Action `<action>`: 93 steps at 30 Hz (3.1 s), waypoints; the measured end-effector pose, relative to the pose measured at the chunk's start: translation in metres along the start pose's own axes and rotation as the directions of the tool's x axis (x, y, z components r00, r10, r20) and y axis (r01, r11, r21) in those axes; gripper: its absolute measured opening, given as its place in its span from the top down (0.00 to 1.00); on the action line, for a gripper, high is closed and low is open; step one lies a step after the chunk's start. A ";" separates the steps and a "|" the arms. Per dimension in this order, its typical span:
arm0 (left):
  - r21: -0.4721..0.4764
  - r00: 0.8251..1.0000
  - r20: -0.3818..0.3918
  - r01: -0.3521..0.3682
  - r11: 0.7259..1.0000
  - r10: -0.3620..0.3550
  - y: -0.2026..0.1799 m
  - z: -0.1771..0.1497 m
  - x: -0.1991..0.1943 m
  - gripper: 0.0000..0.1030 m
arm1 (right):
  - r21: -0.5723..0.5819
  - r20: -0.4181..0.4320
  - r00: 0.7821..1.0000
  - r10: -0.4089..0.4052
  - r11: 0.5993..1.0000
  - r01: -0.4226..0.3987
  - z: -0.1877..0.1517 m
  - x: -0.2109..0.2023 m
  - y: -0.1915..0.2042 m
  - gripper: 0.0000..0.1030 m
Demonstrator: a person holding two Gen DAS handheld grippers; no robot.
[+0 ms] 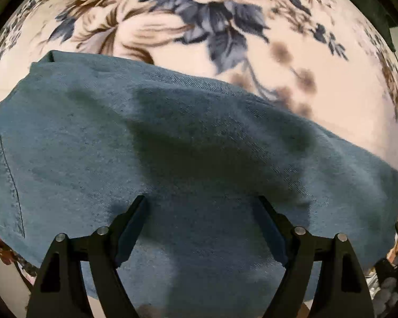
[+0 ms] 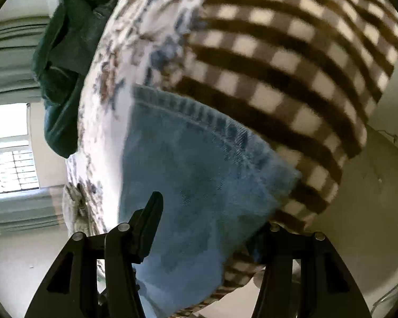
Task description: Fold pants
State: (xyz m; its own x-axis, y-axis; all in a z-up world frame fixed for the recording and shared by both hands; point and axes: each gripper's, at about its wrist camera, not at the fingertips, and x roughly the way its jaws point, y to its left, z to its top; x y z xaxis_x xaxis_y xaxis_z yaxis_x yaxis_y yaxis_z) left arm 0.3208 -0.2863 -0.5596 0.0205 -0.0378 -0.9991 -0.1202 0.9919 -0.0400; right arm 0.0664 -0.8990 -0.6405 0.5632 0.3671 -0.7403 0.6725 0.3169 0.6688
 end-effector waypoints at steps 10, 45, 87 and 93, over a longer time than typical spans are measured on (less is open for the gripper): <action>-0.029 1.000 -0.020 0.004 1.000 -0.005 -0.002 -0.008 0.026 0.00 | -0.043 -0.009 0.969 0.248 0.968 -0.249 0.005 0.027 0.004 0.45; -0.413 0.982 0.186 0.111 0.904 -0.036 0.278 -0.063 -0.104 0.00 | -0.763 -0.206 0.967 -0.150 0.643 -0.063 -0.411 0.188 0.284 0.93; -0.154 0.979 0.171 0.136 0.979 -0.109 0.210 -0.003 -0.044 0.87 | -0.825 0.040 0.785 -0.618 0.422 0.375 -0.350 0.195 0.259 0.04; -0.237 0.967 0.221 0.179 0.955 -0.127 0.221 -0.028 -0.076 0.40 | -0.842 0.080 0.769 -0.634 0.370 0.392 -0.370 0.213 0.280 0.01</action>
State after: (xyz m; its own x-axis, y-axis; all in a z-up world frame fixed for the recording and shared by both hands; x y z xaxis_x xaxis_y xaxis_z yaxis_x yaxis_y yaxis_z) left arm 0.2651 -0.0673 -0.4931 0.2541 -0.1356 -0.9576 -0.3465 0.9117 -0.2210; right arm 0.1974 -0.4082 -0.5855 0.0450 0.0114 -0.9989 0.0652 0.9978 0.0143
